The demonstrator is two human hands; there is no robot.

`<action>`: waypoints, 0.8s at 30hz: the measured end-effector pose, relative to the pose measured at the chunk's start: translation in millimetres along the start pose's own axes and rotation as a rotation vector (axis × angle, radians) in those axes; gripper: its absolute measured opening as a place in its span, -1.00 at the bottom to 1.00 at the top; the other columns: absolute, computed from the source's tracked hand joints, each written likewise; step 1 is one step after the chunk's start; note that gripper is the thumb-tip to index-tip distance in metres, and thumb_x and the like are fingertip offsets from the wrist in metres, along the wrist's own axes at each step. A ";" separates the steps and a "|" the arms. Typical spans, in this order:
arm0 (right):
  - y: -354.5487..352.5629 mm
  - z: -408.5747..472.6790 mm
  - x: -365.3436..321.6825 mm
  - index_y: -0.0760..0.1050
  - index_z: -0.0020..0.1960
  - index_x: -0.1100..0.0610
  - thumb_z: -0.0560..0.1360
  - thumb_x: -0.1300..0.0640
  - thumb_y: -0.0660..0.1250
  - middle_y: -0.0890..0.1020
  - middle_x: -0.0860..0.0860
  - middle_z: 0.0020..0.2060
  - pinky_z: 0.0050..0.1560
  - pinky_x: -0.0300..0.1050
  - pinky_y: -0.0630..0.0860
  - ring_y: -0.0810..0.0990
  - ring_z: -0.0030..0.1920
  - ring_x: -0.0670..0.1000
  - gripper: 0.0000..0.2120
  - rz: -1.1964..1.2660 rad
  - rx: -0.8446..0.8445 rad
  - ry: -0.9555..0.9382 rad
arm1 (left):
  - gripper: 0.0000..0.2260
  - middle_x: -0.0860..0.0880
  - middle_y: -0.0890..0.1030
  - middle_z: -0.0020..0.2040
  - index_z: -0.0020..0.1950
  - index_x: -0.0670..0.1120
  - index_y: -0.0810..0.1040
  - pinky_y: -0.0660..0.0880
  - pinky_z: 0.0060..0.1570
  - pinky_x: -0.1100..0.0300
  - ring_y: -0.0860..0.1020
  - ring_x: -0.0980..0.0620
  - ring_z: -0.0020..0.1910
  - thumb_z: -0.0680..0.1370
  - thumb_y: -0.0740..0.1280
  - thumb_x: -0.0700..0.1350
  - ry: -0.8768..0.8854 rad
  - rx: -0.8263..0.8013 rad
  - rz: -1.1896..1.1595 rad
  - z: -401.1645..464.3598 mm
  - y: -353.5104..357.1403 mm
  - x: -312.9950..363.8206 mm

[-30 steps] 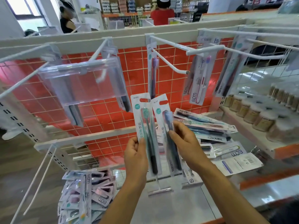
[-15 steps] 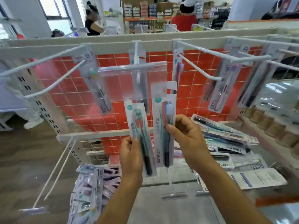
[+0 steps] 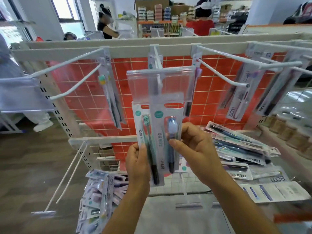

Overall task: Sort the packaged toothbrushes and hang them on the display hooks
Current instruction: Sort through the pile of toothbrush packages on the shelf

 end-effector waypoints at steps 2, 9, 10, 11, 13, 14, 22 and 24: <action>4.9 -0.4 -4.1 0.49 -0.10 0.18 0.45 0.14 0.31 0.59 0.02 -0.15 -0.05 0.05 0.64 0.63 -0.04 0.05 -0.90 -0.011 -0.016 0.001 | -0.83 -0.20 0.56 -0.13 -0.01 -0.17 0.46 0.53 -0.40 0.24 0.56 -0.08 -0.22 0.63 0.20 -0.08 0.004 -0.001 0.013 0.4 -2.0 -0.6; 22.6 -2.0 -30.9 0.56 -0.10 -0.10 0.43 0.10 0.32 0.62 -0.08 -0.15 -0.11 0.10 0.62 0.63 -0.07 0.07 -0.89 -0.050 -0.082 -0.137 | -0.83 -0.20 0.57 -0.14 -0.04 -0.16 0.48 0.53 -0.30 0.09 0.55 -0.08 -0.19 0.62 0.23 -0.07 -0.036 0.064 -0.028 2.3 -12.7 -1.2; 25.1 -2.5 -31.6 0.56 -0.10 -0.12 0.43 0.10 0.32 0.63 -0.09 -0.15 -0.10 0.08 0.62 0.63 -0.07 0.05 -0.87 -0.064 -0.091 -0.143 | -0.82 -0.21 0.58 -0.12 -0.03 -0.17 0.49 0.55 -0.26 0.05 0.56 -0.10 -0.17 0.62 0.23 -0.06 -0.031 0.066 -0.032 2.0 -14.5 -0.2; 27.1 -2.7 -31.4 0.55 -0.09 -0.11 0.43 0.10 0.31 0.63 -0.09 -0.14 -0.09 0.05 0.62 0.64 -0.06 0.04 -0.87 -0.073 -0.098 -0.141 | -0.83 -0.21 0.59 -0.11 -0.02 -0.16 0.49 0.56 -0.23 0.02 0.57 -0.12 -0.16 0.61 0.24 -0.06 -0.038 0.071 -0.038 2.0 -16.5 -0.5; 28.3 -1.0 -26.1 0.54 -0.09 -0.01 0.43 0.08 0.30 0.62 -0.06 -0.14 -0.11 -0.01 0.64 0.64 -0.06 0.01 -0.92 -0.077 -0.093 -0.117 | -0.85 -0.19 0.60 -0.12 0.00 -0.14 0.48 0.58 -0.23 0.01 0.59 -0.13 -0.17 0.61 0.25 -0.06 -0.066 0.083 -0.044 2.8 -21.4 -3.5; 27.6 0.2 -21.8 0.53 -0.09 0.03 0.43 0.06 0.30 0.61 -0.04 -0.15 -0.13 -0.04 0.64 0.64 -0.07 0.00 -0.91 -0.081 -0.081 -0.097 | -0.86 -0.17 0.59 -0.14 0.01 -0.15 0.47 0.57 -0.26 0.02 0.58 -0.12 -0.19 0.61 0.24 -0.08 -0.070 0.087 -0.045 3.4 -23.3 -3.9; 18.1 3.9 -13.0 0.51 -0.12 0.09 0.45 0.16 0.32 0.62 -0.01 -0.17 -0.15 -0.09 0.64 0.64 -0.10 -0.02 -0.99 -0.024 0.006 -0.039 | -0.84 -0.12 0.56 -0.16 -0.01 -0.15 0.45 0.56 -0.28 0.08 0.55 -0.05 -0.21 0.63 0.20 -0.06 -0.036 0.087 -0.080 3.1 -31.4 -1.7; 18.6 2.1 -15.4 0.51 -0.11 0.10 0.46 0.11 0.33 0.61 0.02 -0.15 -0.11 0.01 0.65 0.64 -0.07 0.05 -0.93 -0.038 0.011 -0.070 | -0.82 -0.12 0.56 -0.16 0.00 -0.17 0.45 0.55 -0.30 0.12 0.56 -0.05 -0.21 0.63 0.20 -0.05 -0.041 0.085 -0.075 4.5 -32.4 -3.1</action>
Point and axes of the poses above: each hand's wrist, its own z-axis towards the middle knuckle, its own y-axis out of the palm, x = y × z, the point moved 10 cm from there along z, towards the middle knuckle
